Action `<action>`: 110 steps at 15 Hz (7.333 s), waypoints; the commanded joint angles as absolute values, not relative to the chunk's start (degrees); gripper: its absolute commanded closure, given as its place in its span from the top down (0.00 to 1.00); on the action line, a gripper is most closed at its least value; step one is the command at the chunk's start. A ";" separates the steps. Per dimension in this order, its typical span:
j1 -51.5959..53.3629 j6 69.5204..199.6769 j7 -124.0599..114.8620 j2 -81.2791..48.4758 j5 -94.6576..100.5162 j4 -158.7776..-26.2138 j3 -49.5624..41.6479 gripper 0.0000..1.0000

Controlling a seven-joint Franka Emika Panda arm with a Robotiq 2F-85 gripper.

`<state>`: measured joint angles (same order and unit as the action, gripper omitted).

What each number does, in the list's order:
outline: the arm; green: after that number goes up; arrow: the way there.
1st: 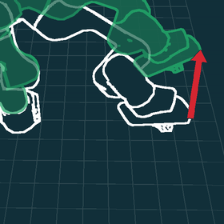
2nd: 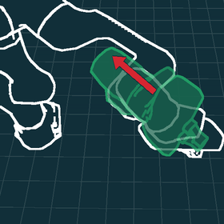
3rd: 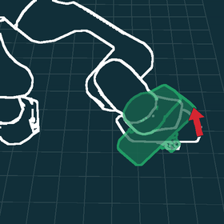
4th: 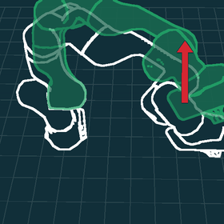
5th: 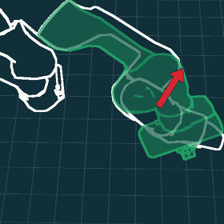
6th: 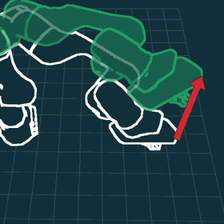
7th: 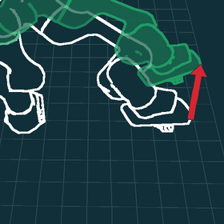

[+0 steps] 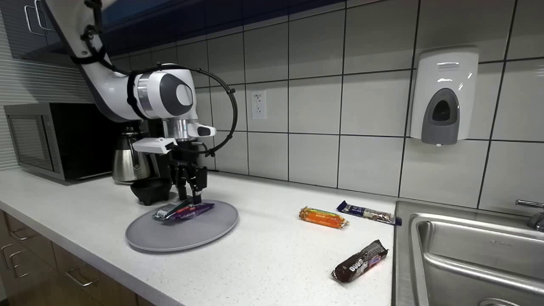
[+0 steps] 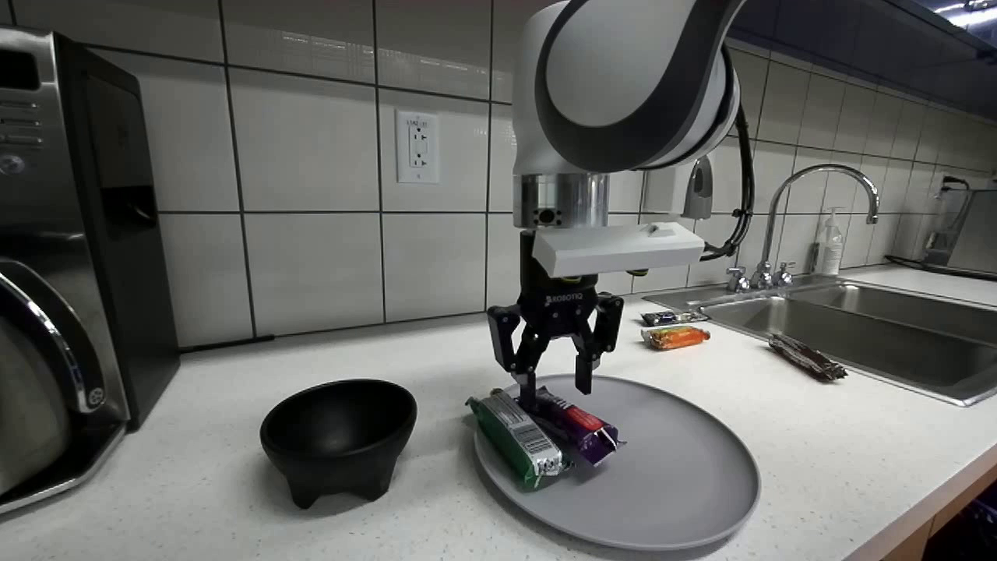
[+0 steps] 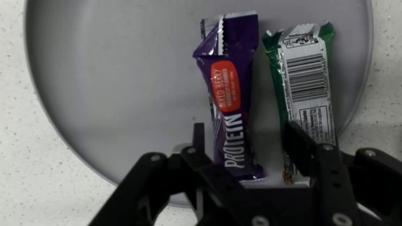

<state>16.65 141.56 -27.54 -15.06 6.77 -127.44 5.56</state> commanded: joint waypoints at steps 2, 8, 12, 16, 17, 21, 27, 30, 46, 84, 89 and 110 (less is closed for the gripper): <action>16.03 141.67 -27.06 -13.03 7.13 -128.20 5.33 1.00; 15.05 139.76 -29.95 -12.03 5.88 -127.41 3.86 1.00; 14.24 139.45 -32.53 -11.63 5.43 -126.83 2.59 1.00; 13.01 138.97 -34.78 -11.16 4.57 -126.35 1.71 1.00; 12.76 138.85 -35.44 -11.03 4.51 -126.24 1.47 1.00; 11.12 138.08 -36.88 -10.33 3.04 -125.71 0.75 1.00; 8.95 137.19 -40.83 -9.30 2.48 -125.58 -0.87 1.00; 7.99 136.54 -42.55 -9.27 3.10 -125.55 -1.67 1.00; 2.37 138.40 -43.89 -12.53 2.92 -124.18 -6.32 1.00; 0.38 137.98 -63.12 -32.28 -2.90 -103.71 -11.79 1.00; 0.29 137.76 -63.55 -34.08 -2.98 -101.70 -11.76 1.00; 0.82 138.30 -64.07 -35.40 -2.41 -100.44 -12.67 0.18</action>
